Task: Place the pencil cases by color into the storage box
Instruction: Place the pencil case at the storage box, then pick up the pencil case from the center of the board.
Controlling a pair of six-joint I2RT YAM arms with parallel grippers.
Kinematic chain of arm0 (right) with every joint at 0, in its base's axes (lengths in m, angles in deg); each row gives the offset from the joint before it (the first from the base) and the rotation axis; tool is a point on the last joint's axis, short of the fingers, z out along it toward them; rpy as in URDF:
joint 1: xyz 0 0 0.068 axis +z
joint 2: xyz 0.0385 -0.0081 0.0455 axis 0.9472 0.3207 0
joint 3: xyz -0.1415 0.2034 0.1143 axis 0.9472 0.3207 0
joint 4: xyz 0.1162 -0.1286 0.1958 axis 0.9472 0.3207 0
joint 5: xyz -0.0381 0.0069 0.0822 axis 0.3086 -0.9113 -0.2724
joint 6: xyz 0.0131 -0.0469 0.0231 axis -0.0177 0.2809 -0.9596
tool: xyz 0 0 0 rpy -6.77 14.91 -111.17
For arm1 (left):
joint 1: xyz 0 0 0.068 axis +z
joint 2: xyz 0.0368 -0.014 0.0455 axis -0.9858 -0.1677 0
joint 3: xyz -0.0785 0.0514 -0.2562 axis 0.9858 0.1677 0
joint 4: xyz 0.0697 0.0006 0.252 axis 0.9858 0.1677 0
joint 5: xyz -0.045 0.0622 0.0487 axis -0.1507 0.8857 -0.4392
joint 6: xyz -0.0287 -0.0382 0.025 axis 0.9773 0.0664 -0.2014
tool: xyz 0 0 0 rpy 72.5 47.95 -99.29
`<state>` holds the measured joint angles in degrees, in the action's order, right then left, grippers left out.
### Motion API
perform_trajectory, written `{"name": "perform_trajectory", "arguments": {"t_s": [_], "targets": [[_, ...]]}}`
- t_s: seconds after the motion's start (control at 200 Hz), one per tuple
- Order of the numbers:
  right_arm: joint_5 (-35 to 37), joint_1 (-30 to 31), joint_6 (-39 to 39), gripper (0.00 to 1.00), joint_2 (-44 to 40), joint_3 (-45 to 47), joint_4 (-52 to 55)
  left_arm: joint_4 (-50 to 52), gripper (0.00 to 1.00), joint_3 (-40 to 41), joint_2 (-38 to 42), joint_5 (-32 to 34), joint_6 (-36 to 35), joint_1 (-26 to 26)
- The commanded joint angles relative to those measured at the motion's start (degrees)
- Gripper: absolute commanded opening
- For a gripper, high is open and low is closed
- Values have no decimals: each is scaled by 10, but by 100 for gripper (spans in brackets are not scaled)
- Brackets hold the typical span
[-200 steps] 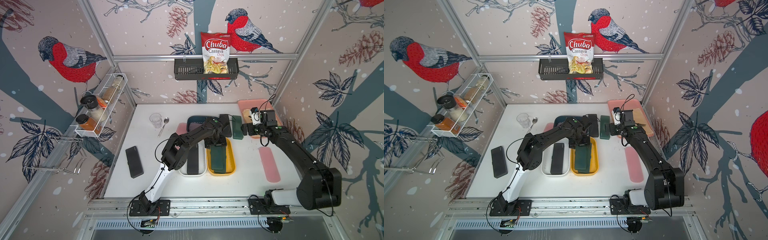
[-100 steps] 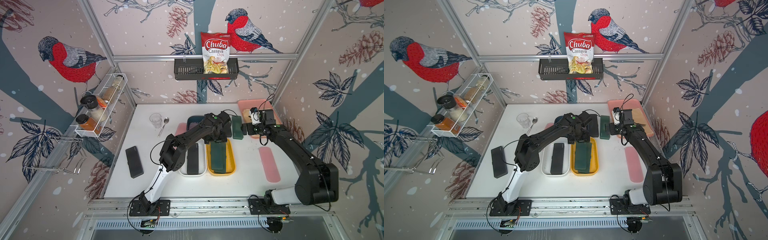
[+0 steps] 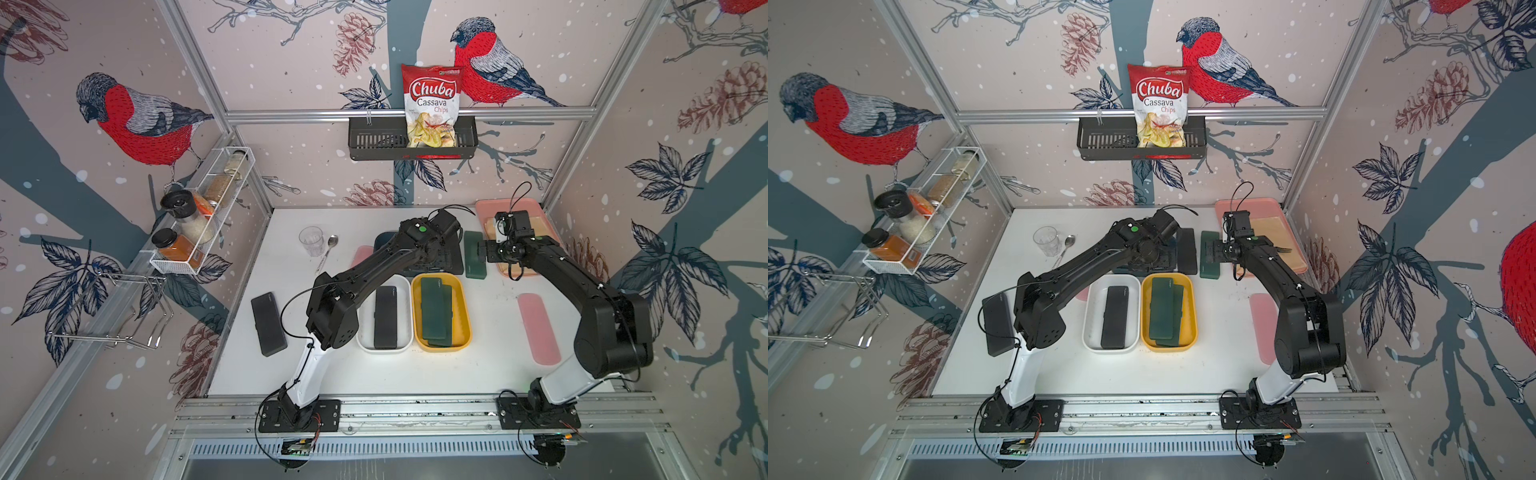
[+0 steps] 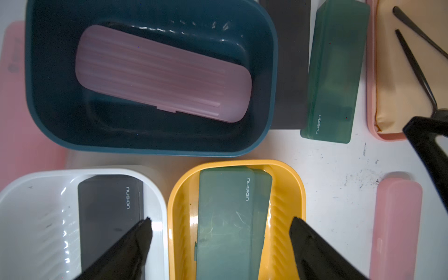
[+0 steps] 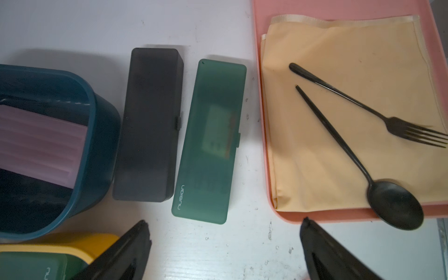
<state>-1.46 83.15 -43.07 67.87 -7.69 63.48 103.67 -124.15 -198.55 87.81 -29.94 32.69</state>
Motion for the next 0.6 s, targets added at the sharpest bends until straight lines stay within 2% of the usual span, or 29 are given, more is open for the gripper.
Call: {"name": "perform_trajectory", "arguments": {"t_s": [0.0, 0.18, 0.595], "targets": [[16, 3, -34, 100, 20, -14, 0, -14, 94, 2, 13, 35, -25, -2], [13, 5, -64, 100, 76, -55, 6, -31, 96, 13, 29, 46, -45, 2], [20, 13, -89, 100, 200, -158, 16, -86, 96, 82, 78, 15, -70, 41]]}}
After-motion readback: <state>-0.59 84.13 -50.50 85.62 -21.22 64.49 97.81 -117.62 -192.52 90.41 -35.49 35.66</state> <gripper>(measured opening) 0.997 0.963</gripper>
